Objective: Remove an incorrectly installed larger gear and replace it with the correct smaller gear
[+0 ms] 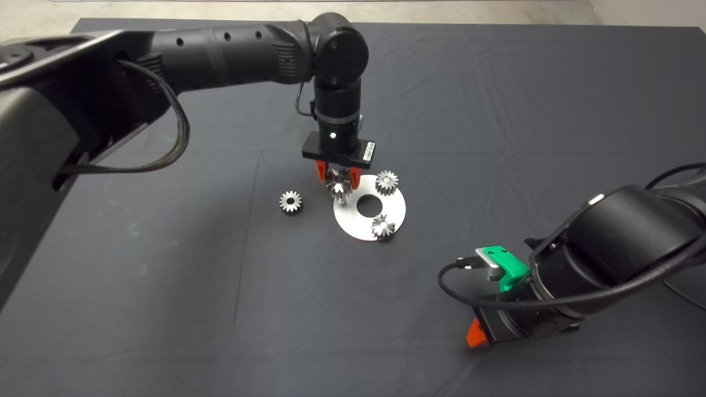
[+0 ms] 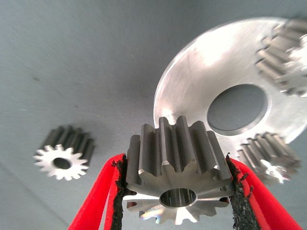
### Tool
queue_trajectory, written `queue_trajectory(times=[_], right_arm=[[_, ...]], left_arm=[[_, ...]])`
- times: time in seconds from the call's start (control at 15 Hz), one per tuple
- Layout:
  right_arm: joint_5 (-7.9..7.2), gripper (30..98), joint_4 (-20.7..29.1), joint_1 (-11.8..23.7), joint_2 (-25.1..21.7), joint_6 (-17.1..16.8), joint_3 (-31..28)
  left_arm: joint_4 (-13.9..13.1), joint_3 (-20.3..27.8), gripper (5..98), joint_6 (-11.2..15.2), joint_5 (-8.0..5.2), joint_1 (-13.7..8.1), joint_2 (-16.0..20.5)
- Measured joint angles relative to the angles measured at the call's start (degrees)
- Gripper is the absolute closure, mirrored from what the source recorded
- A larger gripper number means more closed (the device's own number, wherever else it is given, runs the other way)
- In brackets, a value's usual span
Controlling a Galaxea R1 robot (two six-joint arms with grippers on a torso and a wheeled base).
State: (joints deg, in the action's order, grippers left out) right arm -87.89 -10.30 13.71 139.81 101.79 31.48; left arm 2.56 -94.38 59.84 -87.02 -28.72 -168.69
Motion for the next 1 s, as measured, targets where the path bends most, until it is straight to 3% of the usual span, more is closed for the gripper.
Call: queue_trajectory(times=[0.27,0.47,0.73,1.0], right_arm=[[0.00,70.1,0.0,0.0,0.0,0.0,0.0],[0.00,70.1,0.0,0.0,-0.1,0.0,0.0],[0.05,70.1,0.0,0.1,-0.3,-0.1,0.1],[0.00,70.1,-0.1,0.1,-1.3,-0.9,0.5]], left_arm=[[-0.9,-0.5,60.6,-0.5,0.17,-0.4,1.9],[-1.0,0.6,60.6,-0.9,0.68,-0.4,8.8],[-0.8,6.6,60.6,-1.2,-0.79,-0.4,19.1],[-0.7,12.0,60.6,-1.2,0.09,-0.4,23.2]])
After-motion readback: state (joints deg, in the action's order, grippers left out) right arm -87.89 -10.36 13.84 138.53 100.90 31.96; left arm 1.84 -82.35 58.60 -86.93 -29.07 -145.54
